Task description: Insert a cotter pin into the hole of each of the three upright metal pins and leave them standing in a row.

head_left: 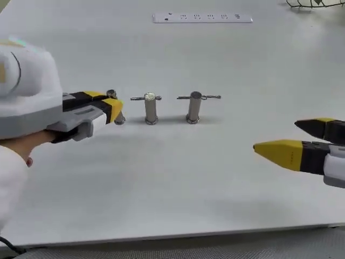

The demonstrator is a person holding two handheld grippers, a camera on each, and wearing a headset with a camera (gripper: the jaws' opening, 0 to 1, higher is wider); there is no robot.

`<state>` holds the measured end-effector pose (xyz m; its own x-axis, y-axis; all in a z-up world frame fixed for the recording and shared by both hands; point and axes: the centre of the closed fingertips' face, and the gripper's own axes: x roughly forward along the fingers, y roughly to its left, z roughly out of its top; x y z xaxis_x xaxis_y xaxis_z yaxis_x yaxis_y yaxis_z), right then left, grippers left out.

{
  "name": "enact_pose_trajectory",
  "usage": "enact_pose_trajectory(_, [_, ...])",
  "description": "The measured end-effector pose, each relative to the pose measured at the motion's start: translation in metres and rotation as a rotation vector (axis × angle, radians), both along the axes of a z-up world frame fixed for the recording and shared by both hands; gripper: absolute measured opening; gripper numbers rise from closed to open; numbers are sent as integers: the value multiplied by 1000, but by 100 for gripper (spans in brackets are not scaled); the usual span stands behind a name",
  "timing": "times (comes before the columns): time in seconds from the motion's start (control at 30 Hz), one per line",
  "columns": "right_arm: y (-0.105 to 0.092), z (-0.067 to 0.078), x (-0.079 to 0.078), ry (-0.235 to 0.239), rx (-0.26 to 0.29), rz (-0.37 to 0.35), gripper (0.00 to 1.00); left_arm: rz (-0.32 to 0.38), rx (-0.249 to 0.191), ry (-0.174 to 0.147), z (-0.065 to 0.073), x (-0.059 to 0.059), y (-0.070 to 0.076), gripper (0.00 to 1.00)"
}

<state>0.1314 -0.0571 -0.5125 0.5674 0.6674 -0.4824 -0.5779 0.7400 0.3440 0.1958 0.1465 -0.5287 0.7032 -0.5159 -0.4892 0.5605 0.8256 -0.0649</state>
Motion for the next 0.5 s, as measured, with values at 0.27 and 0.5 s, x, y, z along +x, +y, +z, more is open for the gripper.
enact_pose_trajectory(0.27, [2,-2,1,6,7,-1,77,-55,29,34,-17,-4,-17,5])
enact_pose_trajectory(0.5, [0,-3,1,5,19,-6,76,-70,47,69,-29,-4,-29,5])
